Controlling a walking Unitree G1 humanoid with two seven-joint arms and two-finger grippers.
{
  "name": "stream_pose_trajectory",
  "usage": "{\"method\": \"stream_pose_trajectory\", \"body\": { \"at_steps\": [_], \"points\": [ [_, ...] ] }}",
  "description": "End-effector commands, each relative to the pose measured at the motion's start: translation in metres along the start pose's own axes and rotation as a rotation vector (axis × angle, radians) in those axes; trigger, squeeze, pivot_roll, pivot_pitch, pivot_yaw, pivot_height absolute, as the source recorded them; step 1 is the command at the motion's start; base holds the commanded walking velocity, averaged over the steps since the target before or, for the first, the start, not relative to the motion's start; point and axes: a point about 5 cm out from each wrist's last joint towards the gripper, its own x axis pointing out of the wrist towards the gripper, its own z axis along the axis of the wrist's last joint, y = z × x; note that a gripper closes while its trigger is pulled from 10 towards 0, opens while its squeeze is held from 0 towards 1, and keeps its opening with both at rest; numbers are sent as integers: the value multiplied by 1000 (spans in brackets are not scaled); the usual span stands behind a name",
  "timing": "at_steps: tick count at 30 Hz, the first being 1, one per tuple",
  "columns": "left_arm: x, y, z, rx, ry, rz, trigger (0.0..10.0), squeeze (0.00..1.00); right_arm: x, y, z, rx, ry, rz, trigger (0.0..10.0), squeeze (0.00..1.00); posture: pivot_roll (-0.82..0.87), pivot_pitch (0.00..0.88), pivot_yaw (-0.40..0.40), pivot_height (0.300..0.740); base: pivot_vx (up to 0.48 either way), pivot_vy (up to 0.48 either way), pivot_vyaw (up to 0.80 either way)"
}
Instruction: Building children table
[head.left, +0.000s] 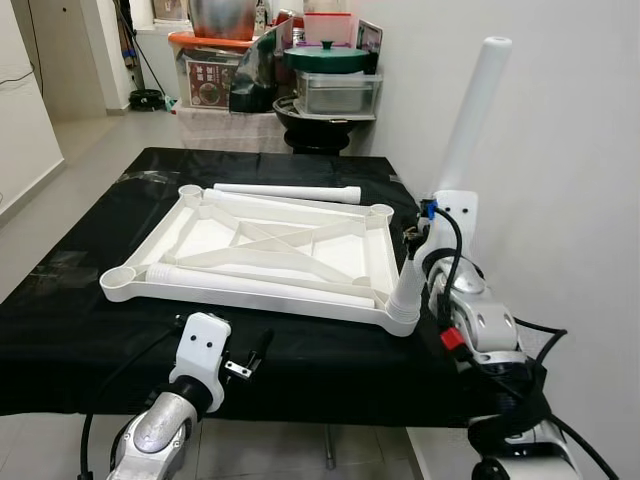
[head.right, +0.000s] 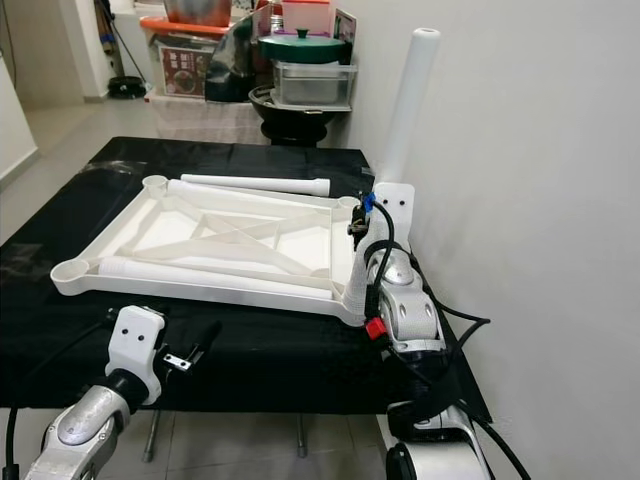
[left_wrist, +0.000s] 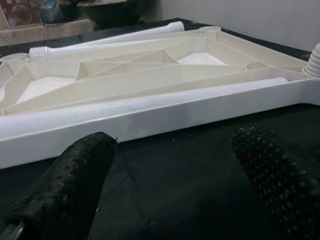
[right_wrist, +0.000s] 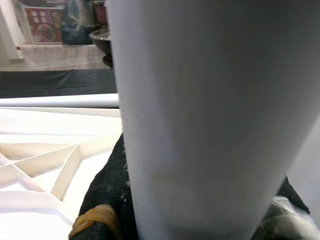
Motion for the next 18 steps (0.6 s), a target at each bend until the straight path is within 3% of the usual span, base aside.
{"method": "stream_pose_trajectory", "body": {
  "at_steps": [1,18],
  "points": [
    [1,-2,-2,-1,2,-1,10000,0,2,-10,-34,-12,159,-72,10000,0,58,0,-111,740,0,0,0],
    [-1,-1,-4,-53,16,19,10000,0,7,-13,-39,11,184,-125,10000,0,56,0,-115,740,0,0,0]
  ]
}}
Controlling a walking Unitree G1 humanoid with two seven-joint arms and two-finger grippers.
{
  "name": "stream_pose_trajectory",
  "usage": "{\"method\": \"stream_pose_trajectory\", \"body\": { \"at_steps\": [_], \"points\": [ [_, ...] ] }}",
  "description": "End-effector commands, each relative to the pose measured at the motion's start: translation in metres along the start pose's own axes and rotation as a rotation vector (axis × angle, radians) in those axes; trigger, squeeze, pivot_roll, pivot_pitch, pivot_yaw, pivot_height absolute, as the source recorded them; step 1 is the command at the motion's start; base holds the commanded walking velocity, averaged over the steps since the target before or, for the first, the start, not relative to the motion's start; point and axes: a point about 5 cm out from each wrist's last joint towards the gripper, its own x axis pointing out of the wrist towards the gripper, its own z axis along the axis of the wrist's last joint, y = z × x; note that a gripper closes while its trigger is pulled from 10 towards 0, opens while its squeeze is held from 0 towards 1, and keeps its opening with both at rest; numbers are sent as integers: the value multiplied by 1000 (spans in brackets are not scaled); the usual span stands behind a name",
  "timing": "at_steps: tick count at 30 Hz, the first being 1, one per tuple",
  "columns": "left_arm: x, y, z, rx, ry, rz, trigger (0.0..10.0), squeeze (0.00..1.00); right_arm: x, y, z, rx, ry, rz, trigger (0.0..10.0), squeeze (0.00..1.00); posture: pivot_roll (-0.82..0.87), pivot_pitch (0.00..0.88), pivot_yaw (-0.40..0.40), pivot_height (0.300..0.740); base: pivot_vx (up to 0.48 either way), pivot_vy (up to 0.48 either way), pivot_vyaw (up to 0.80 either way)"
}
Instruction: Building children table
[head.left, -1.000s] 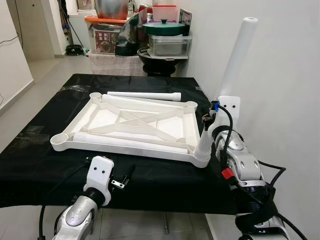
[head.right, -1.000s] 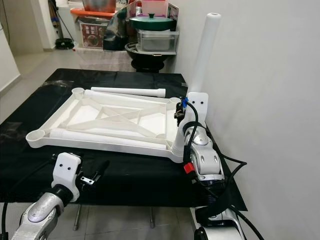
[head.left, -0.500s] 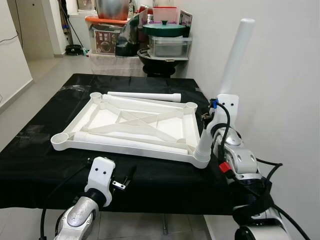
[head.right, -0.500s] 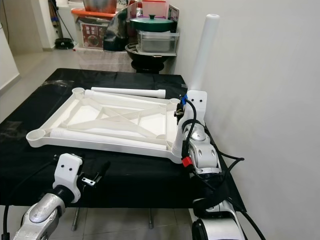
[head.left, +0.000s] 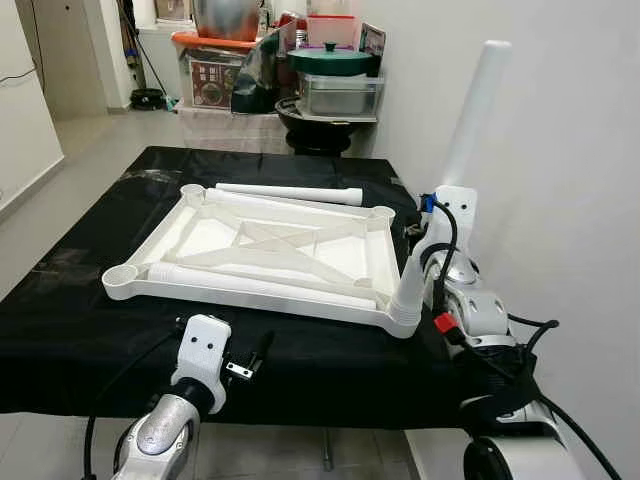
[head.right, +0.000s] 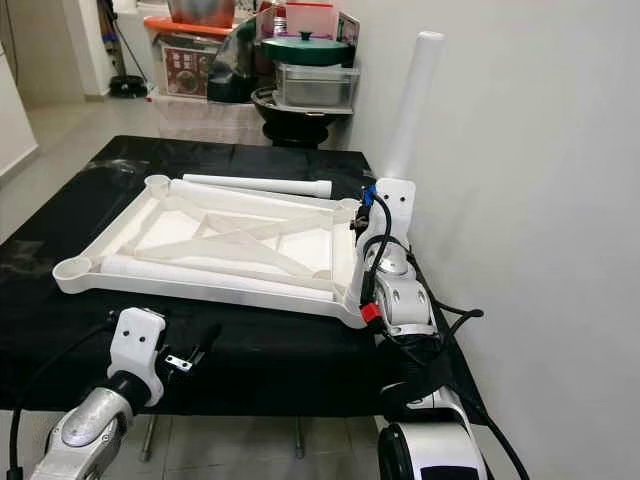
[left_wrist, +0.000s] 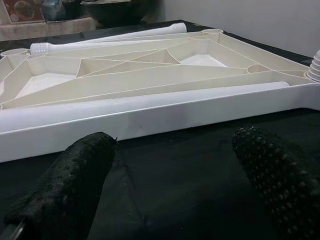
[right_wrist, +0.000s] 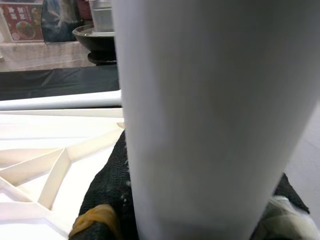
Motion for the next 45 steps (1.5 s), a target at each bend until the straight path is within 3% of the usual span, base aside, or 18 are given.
{"method": "stream_pose_trajectory", "body": {
  "at_steps": [1,14,24,38,45],
  "points": [
    [-1,2,-3,-35,18,4,10000,0,1,-14,-35,-13,148,-68,10000,0,57,0,-113,740,0,0,0],
    [0,1,-1,-14,15,-23,10000,0,1,-12,-37,9,158,-58,10000,0,56,0,-100,740,0,377,-466],
    [-2,3,1,-9,3,-25,10000,0,0,-11,-35,7,143,-44,10000,0,53,0,-98,740,0,0,0],
    [-2,4,1,-1,5,-24,10000,0,2,-18,-45,91,190,-130,10000,0,58,0,-97,740,0,0,0],
    [-2,3,1,2,6,-23,10000,0,3,-16,-51,61,210,-124,10000,0,62,0,-100,740,0,0,0]
  ]
}}
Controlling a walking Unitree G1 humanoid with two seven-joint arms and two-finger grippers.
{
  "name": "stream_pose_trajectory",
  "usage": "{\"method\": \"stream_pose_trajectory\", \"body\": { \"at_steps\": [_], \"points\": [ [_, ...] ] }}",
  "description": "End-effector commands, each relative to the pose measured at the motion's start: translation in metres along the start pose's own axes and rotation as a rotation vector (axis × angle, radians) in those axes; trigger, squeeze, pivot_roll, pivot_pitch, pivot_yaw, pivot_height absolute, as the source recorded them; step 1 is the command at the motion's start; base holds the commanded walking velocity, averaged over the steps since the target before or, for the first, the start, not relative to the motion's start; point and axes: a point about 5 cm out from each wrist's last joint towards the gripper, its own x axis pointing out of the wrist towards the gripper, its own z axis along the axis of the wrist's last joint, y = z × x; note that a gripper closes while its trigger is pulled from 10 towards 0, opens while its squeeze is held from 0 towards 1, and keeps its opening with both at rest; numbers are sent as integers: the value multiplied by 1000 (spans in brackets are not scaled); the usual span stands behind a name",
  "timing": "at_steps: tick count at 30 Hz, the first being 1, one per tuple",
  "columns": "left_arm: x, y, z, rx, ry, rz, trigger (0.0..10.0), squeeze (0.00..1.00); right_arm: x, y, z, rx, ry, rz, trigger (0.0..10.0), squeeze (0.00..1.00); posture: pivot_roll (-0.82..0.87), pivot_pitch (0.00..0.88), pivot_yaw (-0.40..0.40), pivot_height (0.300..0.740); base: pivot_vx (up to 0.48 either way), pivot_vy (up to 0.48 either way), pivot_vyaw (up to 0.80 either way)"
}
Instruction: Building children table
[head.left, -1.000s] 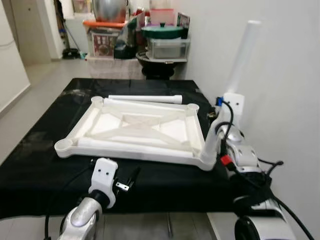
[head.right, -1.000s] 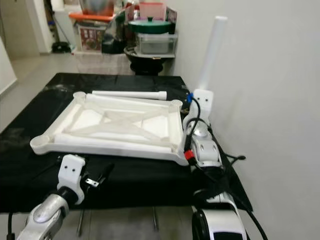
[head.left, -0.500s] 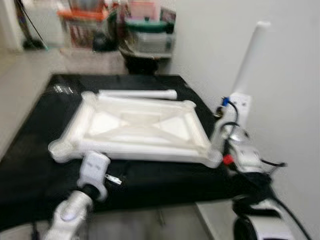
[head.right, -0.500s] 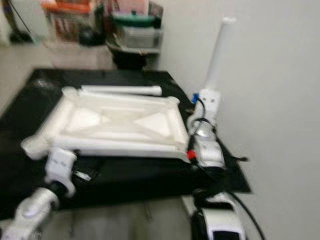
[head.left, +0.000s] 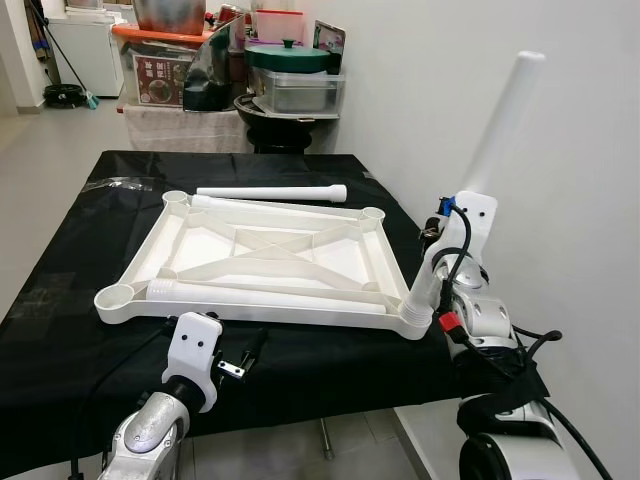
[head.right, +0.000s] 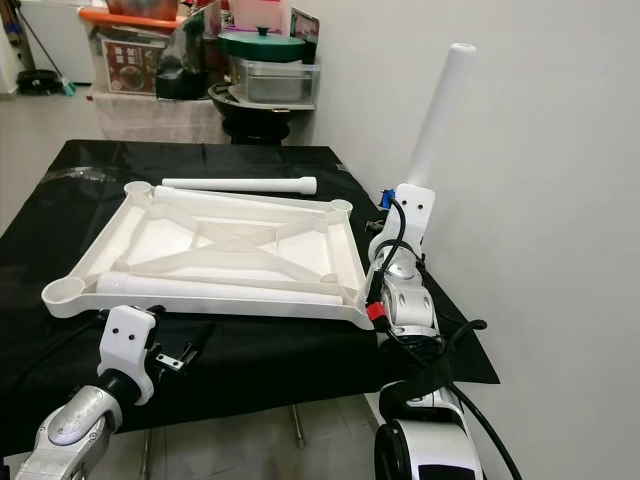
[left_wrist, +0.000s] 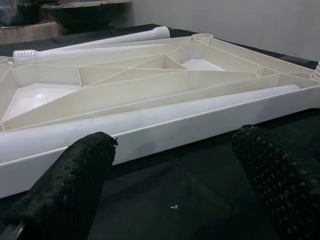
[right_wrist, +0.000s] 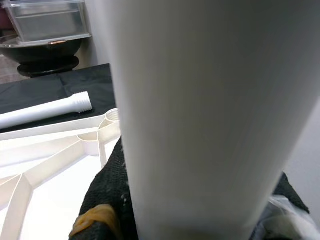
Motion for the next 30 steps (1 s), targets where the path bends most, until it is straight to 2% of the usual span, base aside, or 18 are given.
{"method": "stream_pose_trajectory", "body": {
  "at_steps": [1,10,21,25,30],
  "points": [
    [0,-2,-3,-1,14,-6,10000,0,-1,-5,-48,-27,202,-8,10000,0,62,0,-100,740,0,0,0],
    [-1,-3,-4,-2,17,-4,10000,0,5,-9,-51,-26,223,-19,10000,0,69,0,-110,740,0,0,0],
    [0,-4,-3,1,16,-10,10000,0,3,-10,-55,-25,220,-19,10000,0,65,0,-100,740,0,0,0],
    [1,-3,-3,4,15,-12,10000,0,4,-10,-51,-31,202,-7,10000,0,63,0,-98,740,0,0,0],
    [1,-3,-3,5,14,-12,10000,0,7,-6,-36,-47,142,14,10000,0,60,0,-99,740,0,0,0]
  ]
}}
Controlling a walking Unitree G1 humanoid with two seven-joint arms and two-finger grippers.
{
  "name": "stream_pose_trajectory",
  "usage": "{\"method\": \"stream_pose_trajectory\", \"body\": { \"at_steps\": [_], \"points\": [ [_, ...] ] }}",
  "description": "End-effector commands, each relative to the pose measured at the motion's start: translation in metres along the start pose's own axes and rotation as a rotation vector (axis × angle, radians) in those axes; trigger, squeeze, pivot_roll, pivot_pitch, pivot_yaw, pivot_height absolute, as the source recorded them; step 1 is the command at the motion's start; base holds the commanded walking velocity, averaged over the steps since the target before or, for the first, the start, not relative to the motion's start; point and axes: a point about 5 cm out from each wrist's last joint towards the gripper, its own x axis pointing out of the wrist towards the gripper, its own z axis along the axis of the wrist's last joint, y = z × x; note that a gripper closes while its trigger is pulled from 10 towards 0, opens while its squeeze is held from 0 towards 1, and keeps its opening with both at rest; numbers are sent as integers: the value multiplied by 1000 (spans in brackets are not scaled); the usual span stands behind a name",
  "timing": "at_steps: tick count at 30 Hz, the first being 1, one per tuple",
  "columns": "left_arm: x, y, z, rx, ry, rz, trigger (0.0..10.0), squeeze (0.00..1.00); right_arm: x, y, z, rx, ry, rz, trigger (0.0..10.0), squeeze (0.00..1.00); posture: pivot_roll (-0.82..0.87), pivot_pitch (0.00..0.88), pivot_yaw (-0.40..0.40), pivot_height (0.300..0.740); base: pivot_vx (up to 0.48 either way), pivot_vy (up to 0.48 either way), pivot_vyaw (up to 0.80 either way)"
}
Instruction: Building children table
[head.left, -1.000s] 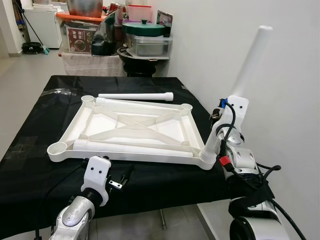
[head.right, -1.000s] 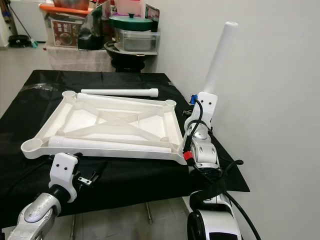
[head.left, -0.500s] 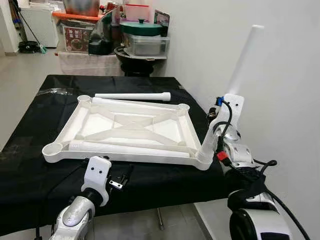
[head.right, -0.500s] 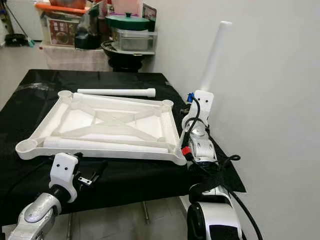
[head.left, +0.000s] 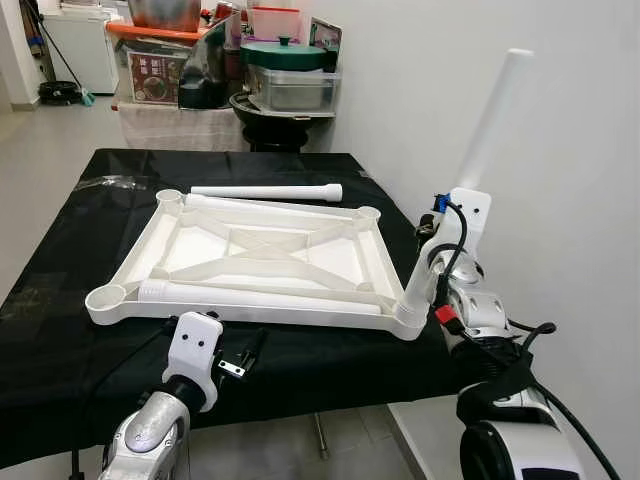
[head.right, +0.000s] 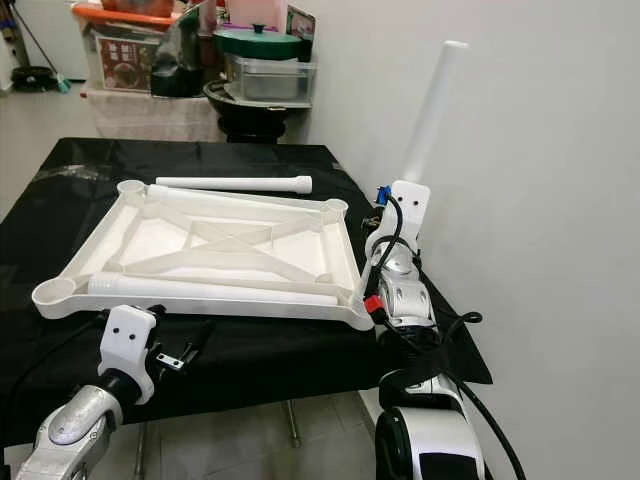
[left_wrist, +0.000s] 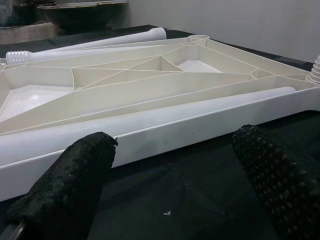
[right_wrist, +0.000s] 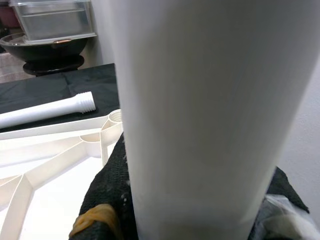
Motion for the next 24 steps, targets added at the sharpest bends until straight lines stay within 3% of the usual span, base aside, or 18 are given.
{"method": "stream_pose_trajectory", "body": {
  "at_steps": [1,24],
  "points": [
    [1,-2,-4,5,15,-11,10000,0,0,-8,-34,-38,141,-21,10000,0,60,0,-99,740,0,0,0],
    [3,-4,-4,0,16,-23,10000,0,-5,-7,-5,-14,-11,-31,10000,0,49,0,-89,740,0,0,0]
  ]
}}
